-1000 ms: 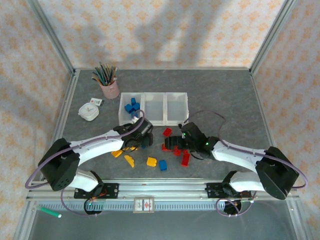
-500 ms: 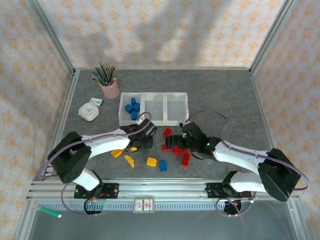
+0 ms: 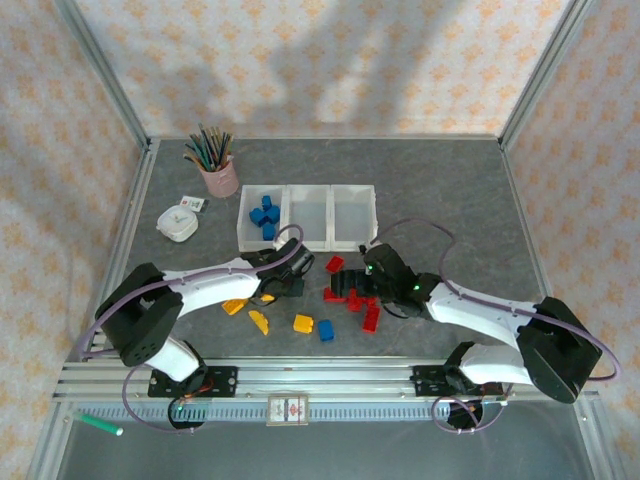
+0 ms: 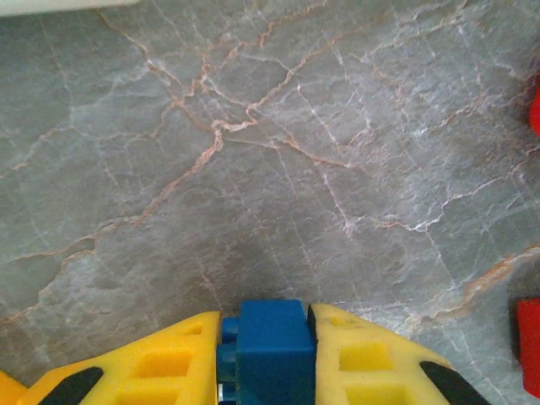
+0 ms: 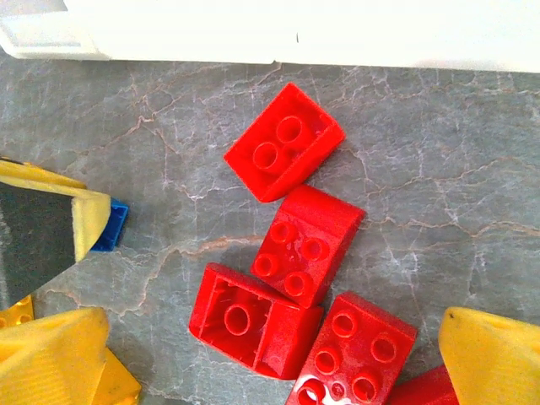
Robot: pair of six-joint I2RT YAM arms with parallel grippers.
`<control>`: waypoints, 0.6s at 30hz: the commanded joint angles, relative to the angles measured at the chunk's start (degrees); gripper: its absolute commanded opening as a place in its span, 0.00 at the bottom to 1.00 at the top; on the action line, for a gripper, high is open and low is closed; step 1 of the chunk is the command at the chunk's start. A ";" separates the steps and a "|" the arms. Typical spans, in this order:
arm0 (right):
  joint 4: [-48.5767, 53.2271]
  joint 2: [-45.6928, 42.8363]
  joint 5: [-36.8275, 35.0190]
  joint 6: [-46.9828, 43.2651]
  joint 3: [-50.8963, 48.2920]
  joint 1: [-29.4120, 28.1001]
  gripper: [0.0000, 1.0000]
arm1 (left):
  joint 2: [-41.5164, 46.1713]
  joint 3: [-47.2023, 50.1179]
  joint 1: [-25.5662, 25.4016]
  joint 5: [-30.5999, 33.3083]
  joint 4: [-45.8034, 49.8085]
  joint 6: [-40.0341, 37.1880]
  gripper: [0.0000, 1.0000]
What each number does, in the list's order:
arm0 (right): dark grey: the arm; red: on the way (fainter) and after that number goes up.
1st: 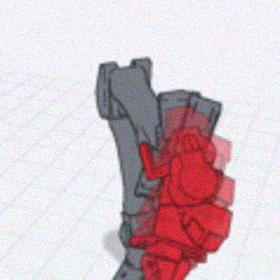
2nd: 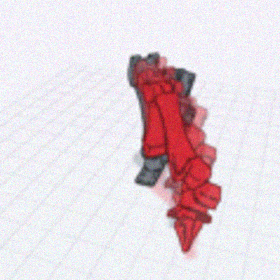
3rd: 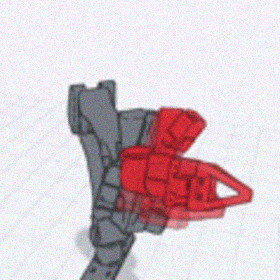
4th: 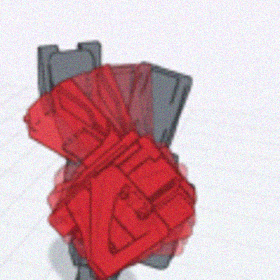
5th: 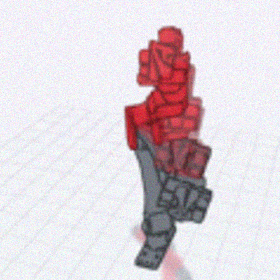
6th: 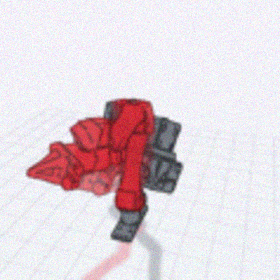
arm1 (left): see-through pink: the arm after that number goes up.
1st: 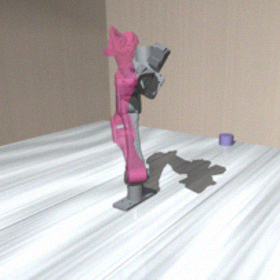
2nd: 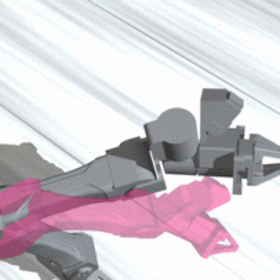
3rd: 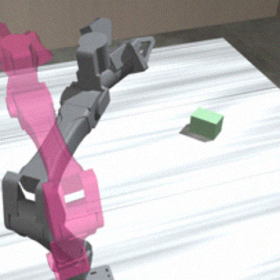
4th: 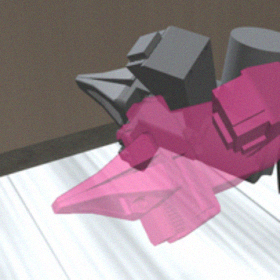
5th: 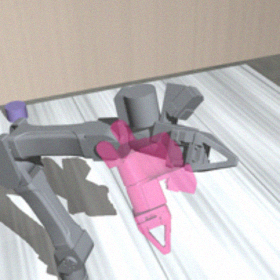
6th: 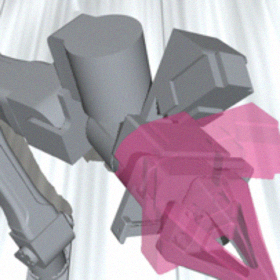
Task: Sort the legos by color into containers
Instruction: Pick up the lego from the center of the table, then place the lego in the container.
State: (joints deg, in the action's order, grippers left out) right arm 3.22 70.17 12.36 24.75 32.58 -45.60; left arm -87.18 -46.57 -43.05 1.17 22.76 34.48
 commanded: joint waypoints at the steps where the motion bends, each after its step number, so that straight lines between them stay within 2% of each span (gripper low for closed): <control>1: 1.61 -1.27 -1.79 -1.09 3.76 -0.27 1.00 | 3.46 -1.70 -0.07 3.91 2.52 0.19 0.24; 4: 1.52 -0.52 -0.79 -0.86 6.06 -0.26 1.00 | 5.44 -3.73 0.39 6.85 4.23 0.05 0.24; 7: 1.25 0.93 -0.60 0.17 8.71 -0.27 1.00 | 6.73 -6.69 2.88 10.01 6.07 -0.55 0.24; 13: -0.20 5.34 -1.57 3.17 13.98 0.28 1.00 | 6.58 -13.15 11.86 13.01 4.90 -6.81 0.25; 18: -1.18 9.02 -2.23 3.93 16.78 1.19 1.00 | 0.02 -18.38 17.94 13.25 1.34 -10.04 0.25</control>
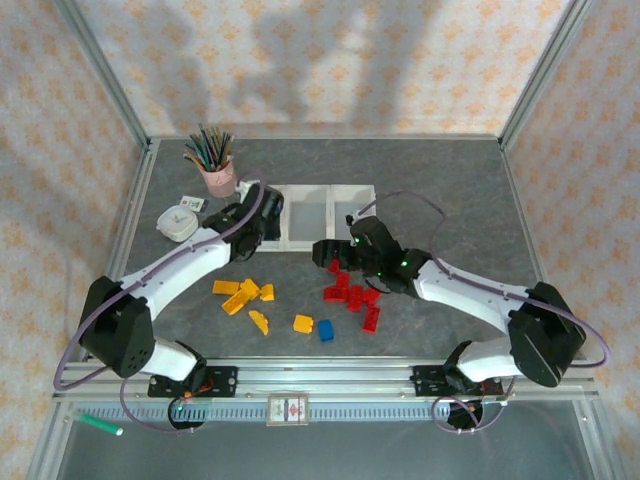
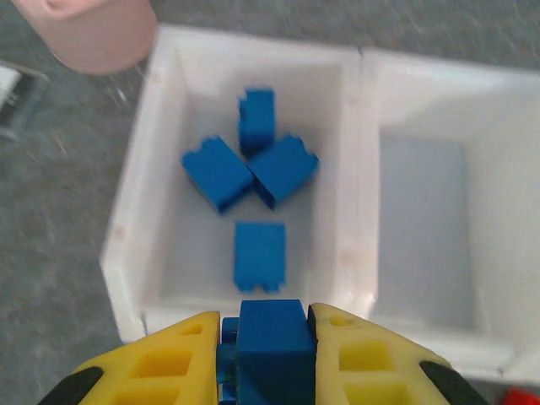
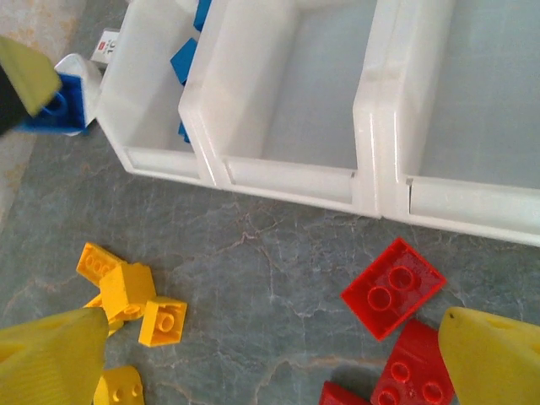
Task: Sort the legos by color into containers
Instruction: Place the lego in the container, then pick up the lego from the middle-left of the table.
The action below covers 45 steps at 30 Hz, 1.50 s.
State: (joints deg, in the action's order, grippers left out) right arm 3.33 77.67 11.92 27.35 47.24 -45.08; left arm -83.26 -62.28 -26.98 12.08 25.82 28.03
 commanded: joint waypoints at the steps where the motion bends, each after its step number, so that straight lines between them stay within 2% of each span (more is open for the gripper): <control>1: -1.39 1.93 -1.81 1.30 2.40 0.88 1.00 | -5.63 -3.74 2.59 2.40 -2.18 -4.07 0.25; 8: -1.44 2.42 -2.34 1.07 2.85 2.18 1.00 | -17.05 -10.88 6.22 2.43 -2.35 -6.12 0.25; 11: -1.14 1.60 -2.34 0.89 2.60 2.61 1.00 | -17.87 -11.72 6.33 0.84 -2.24 -6.54 0.36; 14: -0.92 0.74 -2.15 0.57 2.11 3.14 1.00 | -17.04 -11.56 6.33 0.44 -1.56 -6.76 0.45; 17: 0.37 0.06 -2.15 -0.08 2.07 3.68 1.00 | -14.98 -10.67 6.35 -1.65 -0.56 -6.52 0.50; 22: 2.82 -1.86 -1.66 -0.86 1.24 4.30 1.00 | -7.75 -5.22 5.19 -7.05 -0.81 -4.75 0.52; 25: 5.77 -3.40 -1.56 -1.42 0.50 4.73 1.00 | -2.78 -1.70 2.94 -8.14 0.45 -2.88 0.53; 30: 10.39 -7.04 -1.19 -1.98 -2.23 5.35 1.00 | 5.87 4.53 -3.93 -8.05 2.96 2.90 0.55; 36: 15.40 -12.18 -0.92 0.51 -6.85 5.53 1.00 | 12.22 10.33 -15.32 -8.48 5.68 14.10 0.55; 40: 17.71 -15.89 -0.45 2.81 -10.62 5.62 1.00 | 12.25 10.67 -25.70 -6.89 6.87 21.70 0.55; 45: 19.28 -19.11 1.76 4.71 -14.32 5.62 1.00 | 7.83 10.58 -37.08 -5.02 7.80 32.01 0.56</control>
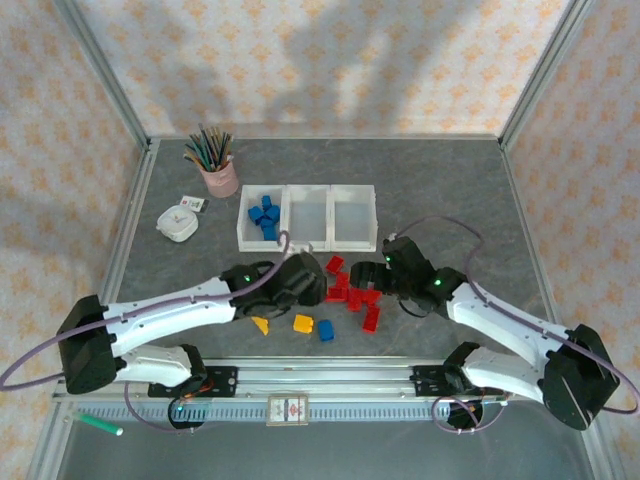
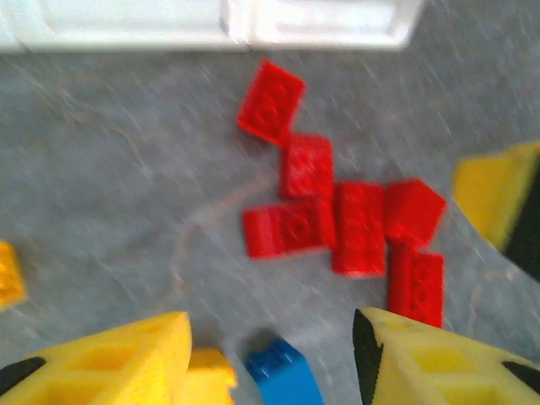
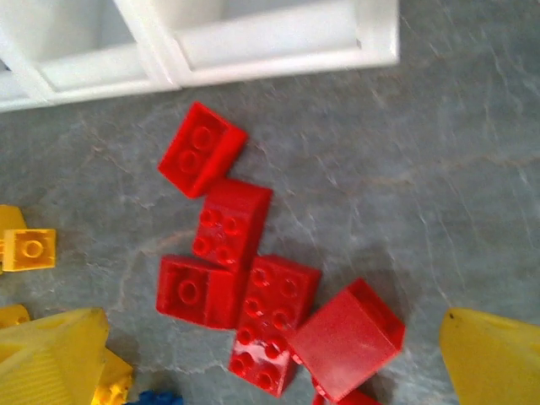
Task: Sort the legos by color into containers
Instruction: Pick up the lego from the middle-left of the table.
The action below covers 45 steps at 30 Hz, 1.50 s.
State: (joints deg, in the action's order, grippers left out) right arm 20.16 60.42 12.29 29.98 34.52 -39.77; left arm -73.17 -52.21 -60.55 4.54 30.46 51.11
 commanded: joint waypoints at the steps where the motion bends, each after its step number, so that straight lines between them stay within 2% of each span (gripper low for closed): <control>1: 2.32 -2.49 2.30 2.27 -2.42 0.31 1.00 | -3.18 0.59 -5.43 2.75 3.27 11.49 0.56; 7: 1.81 -4.68 4.49 2.55 -5.65 0.31 1.00 | -5.92 1.92 -12.00 3.26 1.92 21.51 0.58; 14: 1.99 -4.97 3.53 1.58 -6.75 0.42 1.00 | -12.39 1.58 -14.33 2.69 1.02 25.78 0.61; 17: 1.92 -5.17 3.37 1.62 -6.58 0.50 1.00 | -14.80 1.47 -14.43 1.87 -2.04 25.16 0.62; 28: 0.98 -5.97 2.89 1.66 -7.01 1.27 1.00 | -24.65 -4.42 -12.83 5.13 -0.33 21.52 0.62; 32: 0.58 -5.89 2.91 1.41 -6.97 1.36 1.00 | -26.44 -5.25 -12.13 6.15 1.13 21.23 0.58; 37: 0.58 -5.93 3.28 0.48 -6.38 1.36 1.00 | -27.41 -6.77 -12.13 6.67 2.33 20.11 0.47; 41: 1.00 -6.05 3.55 -0.25 -5.28 1.36 1.00 | -25.45 -6.74 -12.22 6.67 1.47 19.14 0.35; 45: 1.79 -6.36 3.46 -1.35 -3.59 1.36 1.00 | -21.76 -7.05 -12.45 7.43 2.72 18.09 0.31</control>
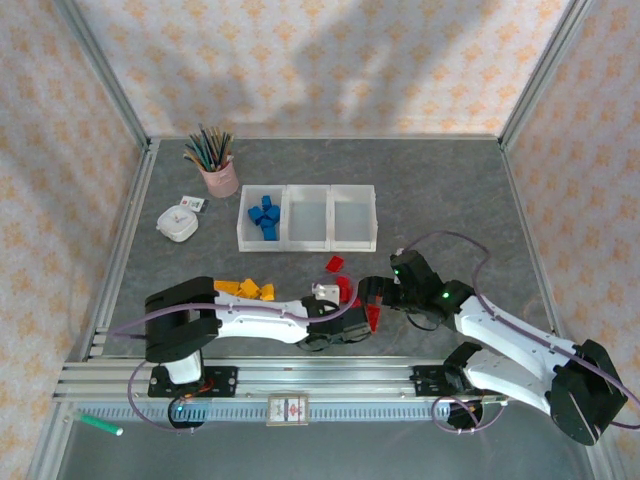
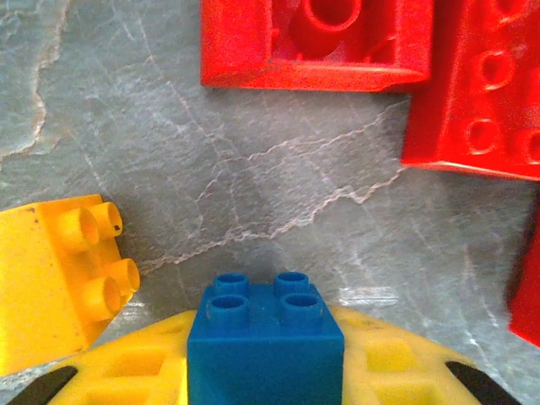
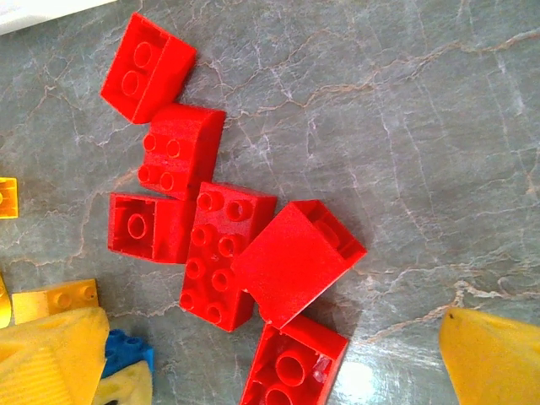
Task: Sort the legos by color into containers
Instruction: Pick up the lego from the middle-left of the table, then place the lego in the container.
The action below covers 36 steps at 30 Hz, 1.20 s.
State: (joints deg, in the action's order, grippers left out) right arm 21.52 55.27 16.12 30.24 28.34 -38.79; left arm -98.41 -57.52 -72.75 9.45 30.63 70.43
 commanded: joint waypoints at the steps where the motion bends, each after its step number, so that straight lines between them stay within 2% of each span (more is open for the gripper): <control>1: 0.54 -1.15 -0.30 -1.87 3.15 0.42 1.00 | 4.72 -2.00 -0.20 3.09 3.28 -1.47 0.31; 7: -1.64 -1.02 2.89 -2.67 7.06 0.38 1.00 | 13.11 -5.33 2.50 10.01 9.74 -5.08 0.29; 11: -5.53 1.20 3.51 -2.80 10.23 0.38 1.00 | 17.27 -7.80 10.40 15.15 12.16 -12.46 0.29; 13: -7.71 3.46 3.29 -2.89 12.11 0.40 1.00 | 18.86 -7.74 16.08 16.55 11.00 -17.16 0.29; 16: -11.46 6.89 2.83 -2.40 14.07 0.29 1.00 | 19.88 -6.08 26.24 13.40 5.15 -24.83 0.29; 19: -14.83 10.71 3.12 -1.79 15.92 0.21 1.00 | 18.81 -5.62 34.09 12.32 0.96 -30.24 0.29; 23: -16.95 16.45 2.68 -1.05 18.39 -0.05 1.00 | 15.43 -5.45 42.10 9.13 -3.71 -35.34 0.29; 25: -17.80 18.58 1.90 -1.04 19.40 -0.23 1.00 | 13.15 -4.36 45.85 5.35 -7.58 -36.51 0.29; 31: -16.87 24.16 -0.81 -1.65 23.02 -0.24 1.00 | 4.92 -6.34 51.01 0.91 -11.66 -41.23 0.31; 34: -16.52 25.73 -1.75 -2.01 23.87 -0.25 1.00 | 2.42 -7.68 51.59 -0.25 -12.41 -42.42 0.36; 36: -15.24 26.12 -2.62 -1.99 24.71 -0.33 1.00 | 1.95 -8.71 51.58 -0.56 -11.48 -42.99 0.43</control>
State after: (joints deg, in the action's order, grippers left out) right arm 5.58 80.93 16.45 28.69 50.83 -38.83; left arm -96.53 -63.57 -21.32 10.81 20.91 30.35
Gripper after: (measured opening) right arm 0.997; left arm 0.409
